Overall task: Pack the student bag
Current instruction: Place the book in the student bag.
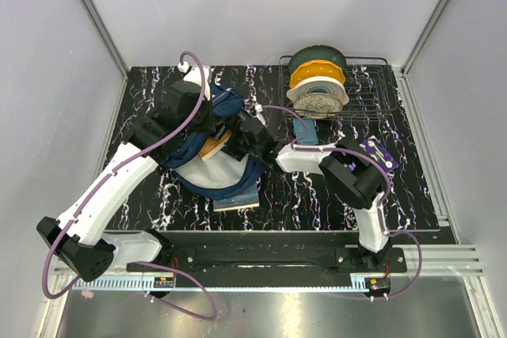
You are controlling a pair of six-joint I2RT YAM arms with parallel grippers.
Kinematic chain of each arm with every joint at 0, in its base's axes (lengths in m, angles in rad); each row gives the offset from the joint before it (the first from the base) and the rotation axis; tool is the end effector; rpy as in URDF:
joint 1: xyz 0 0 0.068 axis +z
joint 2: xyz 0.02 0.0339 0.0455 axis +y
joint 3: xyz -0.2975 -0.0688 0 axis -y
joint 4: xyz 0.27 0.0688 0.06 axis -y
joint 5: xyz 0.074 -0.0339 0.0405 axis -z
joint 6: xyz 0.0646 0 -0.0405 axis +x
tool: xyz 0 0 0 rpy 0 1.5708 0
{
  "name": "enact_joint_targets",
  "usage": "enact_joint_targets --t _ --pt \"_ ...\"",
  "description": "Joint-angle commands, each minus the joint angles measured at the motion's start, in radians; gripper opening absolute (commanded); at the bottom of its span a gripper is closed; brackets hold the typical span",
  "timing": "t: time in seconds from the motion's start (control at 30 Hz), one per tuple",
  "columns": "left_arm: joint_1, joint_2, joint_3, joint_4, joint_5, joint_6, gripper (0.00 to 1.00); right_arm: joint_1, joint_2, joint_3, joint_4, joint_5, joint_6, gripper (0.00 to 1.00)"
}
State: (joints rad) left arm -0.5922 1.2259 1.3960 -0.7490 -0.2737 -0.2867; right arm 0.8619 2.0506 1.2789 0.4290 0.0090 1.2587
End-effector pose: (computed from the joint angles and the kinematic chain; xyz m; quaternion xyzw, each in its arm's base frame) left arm 0.2498 -0.1470 0.4238 0.0684 0.8710 -0.0920 0.4777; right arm 0.3411 0.3968 0.1856 0.1636 0.8008 0.5009 0.2847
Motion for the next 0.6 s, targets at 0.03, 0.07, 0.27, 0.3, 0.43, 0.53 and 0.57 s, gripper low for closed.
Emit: enact_joint_targets --t 0.03,0.07,0.27,0.3,0.43,0.53,0.57 --pt "0.035 -0.055 -0.011 0.115 -0.042 -0.011 0.00 0.015 -0.186 -0.114 0.031 -0.006 -0.062 1.00" --pt "0.041 -0.057 -0.015 0.120 -0.042 -0.012 0.00 0.015 -0.204 -0.127 0.027 -0.030 -0.067 1.00" --pt "0.054 -0.054 -0.023 0.140 0.001 -0.020 0.00 0.017 -0.184 -0.099 0.022 -0.067 -0.068 0.95" --pt "0.055 -0.055 -0.022 0.140 0.005 -0.020 0.00 0.017 -0.164 -0.089 0.028 -0.076 -0.055 0.91" --pt "0.055 -0.069 -0.022 0.139 0.010 -0.017 0.00 0.019 -0.084 -0.056 0.071 -0.092 -0.005 0.79" --pt "0.058 -0.074 -0.014 0.134 0.005 -0.011 0.00 0.017 -0.115 -0.079 0.031 -0.052 -0.022 0.70" --pt "0.057 -0.072 -0.014 0.135 0.004 -0.011 0.00 0.019 -0.124 -0.088 0.018 -0.034 -0.025 0.65"
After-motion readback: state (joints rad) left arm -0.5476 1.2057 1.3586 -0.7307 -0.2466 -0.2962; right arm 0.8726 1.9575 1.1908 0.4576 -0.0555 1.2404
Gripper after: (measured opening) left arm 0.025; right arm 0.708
